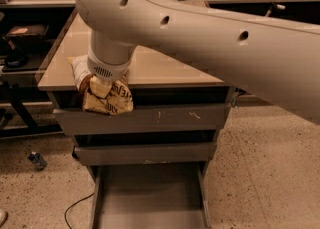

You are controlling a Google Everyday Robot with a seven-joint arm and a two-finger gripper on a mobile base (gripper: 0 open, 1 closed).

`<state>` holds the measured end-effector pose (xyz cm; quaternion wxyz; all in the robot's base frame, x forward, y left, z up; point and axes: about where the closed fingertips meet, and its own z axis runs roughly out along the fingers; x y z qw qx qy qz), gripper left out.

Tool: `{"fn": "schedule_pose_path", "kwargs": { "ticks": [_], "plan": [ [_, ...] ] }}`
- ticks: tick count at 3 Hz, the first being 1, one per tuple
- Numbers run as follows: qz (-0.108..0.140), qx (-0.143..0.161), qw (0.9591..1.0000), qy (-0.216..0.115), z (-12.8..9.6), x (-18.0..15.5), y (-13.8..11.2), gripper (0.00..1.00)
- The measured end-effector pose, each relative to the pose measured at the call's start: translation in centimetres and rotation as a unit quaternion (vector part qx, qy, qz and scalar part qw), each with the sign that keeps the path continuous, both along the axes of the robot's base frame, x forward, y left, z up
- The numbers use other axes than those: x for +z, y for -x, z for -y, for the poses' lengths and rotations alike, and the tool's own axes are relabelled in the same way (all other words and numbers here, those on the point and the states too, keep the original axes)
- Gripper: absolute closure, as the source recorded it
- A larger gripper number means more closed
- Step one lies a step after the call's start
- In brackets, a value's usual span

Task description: Place brown chip bag into bottom drawer

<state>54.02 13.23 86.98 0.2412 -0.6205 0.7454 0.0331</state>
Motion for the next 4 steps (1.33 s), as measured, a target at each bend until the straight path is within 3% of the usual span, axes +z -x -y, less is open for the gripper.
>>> {"fn": "schedule_pose_path", "kwargs": {
  "ticks": [1,2,3,4],
  "plan": [
    [-0.049,-0.03,0.9983,0.011,1.6,-2.7,4.7,1.0],
    [-0.1,-0.063,0.9929,0.015,3.0,-6.1,9.9,1.0],
    [-0.148,-0.09,0.9848,0.013,4.2,-9.1,15.0,1.0],
    [-0.148,-0.09,0.9848,0.013,4.2,-9.1,15.0,1.0]
  ]
}}
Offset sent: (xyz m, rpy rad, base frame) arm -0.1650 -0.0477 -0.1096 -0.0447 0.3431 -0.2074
